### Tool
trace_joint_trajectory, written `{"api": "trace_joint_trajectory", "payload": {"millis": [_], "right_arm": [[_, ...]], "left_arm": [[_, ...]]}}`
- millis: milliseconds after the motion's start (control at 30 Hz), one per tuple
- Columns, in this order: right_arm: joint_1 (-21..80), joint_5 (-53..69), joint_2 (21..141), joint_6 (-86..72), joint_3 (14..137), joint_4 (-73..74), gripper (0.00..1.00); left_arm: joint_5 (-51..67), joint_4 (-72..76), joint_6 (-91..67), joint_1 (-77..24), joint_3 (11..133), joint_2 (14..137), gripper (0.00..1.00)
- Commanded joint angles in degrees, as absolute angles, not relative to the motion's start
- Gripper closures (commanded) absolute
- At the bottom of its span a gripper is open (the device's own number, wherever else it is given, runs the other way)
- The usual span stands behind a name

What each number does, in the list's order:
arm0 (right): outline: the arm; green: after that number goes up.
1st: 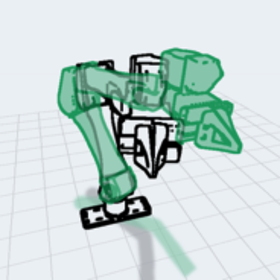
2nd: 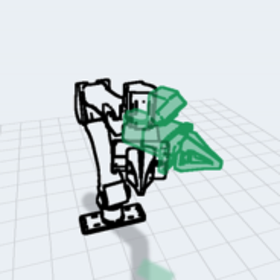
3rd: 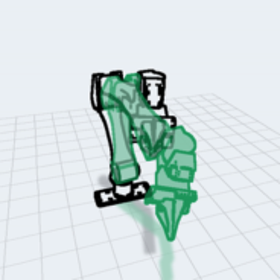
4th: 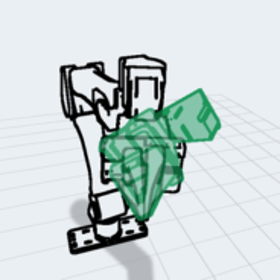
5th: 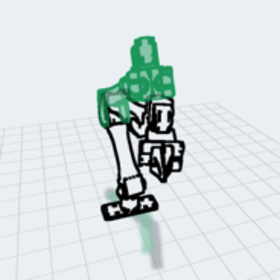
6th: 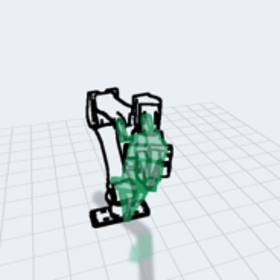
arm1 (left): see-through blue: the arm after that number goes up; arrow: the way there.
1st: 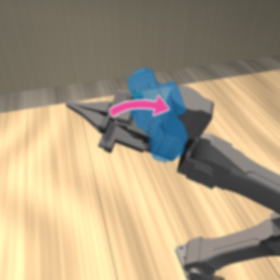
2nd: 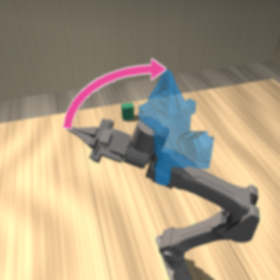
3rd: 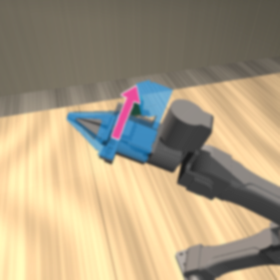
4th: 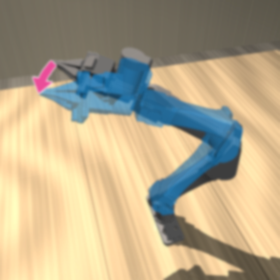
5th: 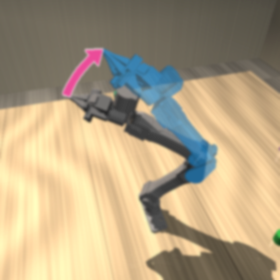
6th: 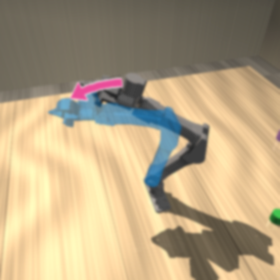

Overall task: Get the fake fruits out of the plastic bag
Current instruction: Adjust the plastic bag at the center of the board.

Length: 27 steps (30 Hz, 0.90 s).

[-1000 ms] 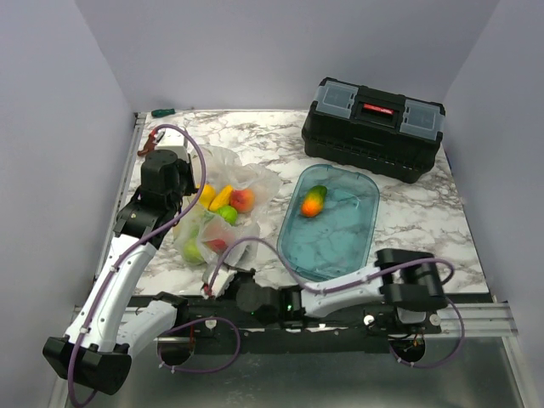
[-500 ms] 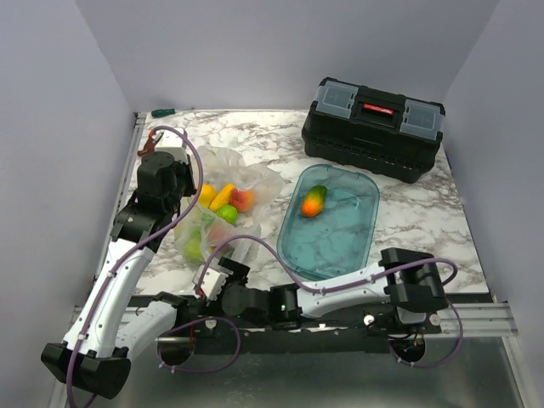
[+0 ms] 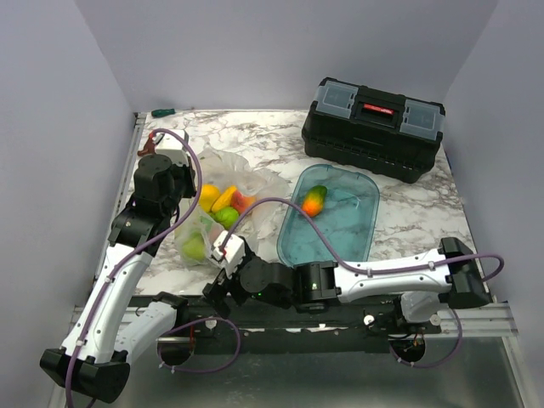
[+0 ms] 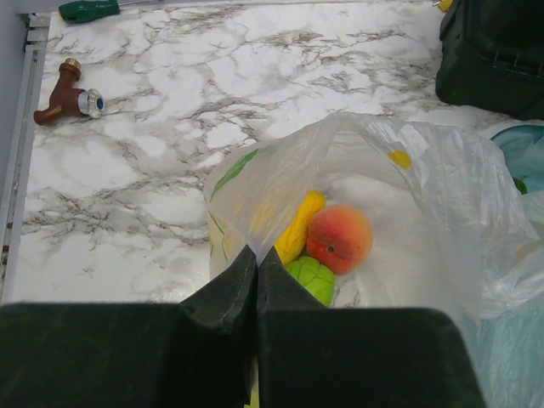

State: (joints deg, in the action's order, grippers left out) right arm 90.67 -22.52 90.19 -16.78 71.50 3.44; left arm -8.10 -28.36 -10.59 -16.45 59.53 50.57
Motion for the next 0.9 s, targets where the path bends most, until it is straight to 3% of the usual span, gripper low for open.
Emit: {"api": "trace_joint_trajectory", "payload": {"millis": [0, 233, 567, 867], "right_arm": [[90.65, -23.62, 86.06, -20.40, 75.14, 10.30, 0.00], [88.64, -25.38, 82.17, -20.82, 78.19, 13.61, 0.00], [87.38, -37.67, 88.75, -25.20, 84.05, 27.49, 0.00], [87.02, -12.93, 81.16, -20.17, 79.47, 10.53, 0.00]], "left_arm": [[-6.12, -26.50, -9.77, -16.17, 58.93, 49.75, 1.00], [-6.32, -26.24, -9.49, -16.17, 58.72, 49.42, 1.00], [-6.09, -26.24, -9.49, -16.17, 58.80, 49.48, 1.00], [-6.33, -26.23, -9.40, -16.17, 58.89, 49.82, 1.00]]}}
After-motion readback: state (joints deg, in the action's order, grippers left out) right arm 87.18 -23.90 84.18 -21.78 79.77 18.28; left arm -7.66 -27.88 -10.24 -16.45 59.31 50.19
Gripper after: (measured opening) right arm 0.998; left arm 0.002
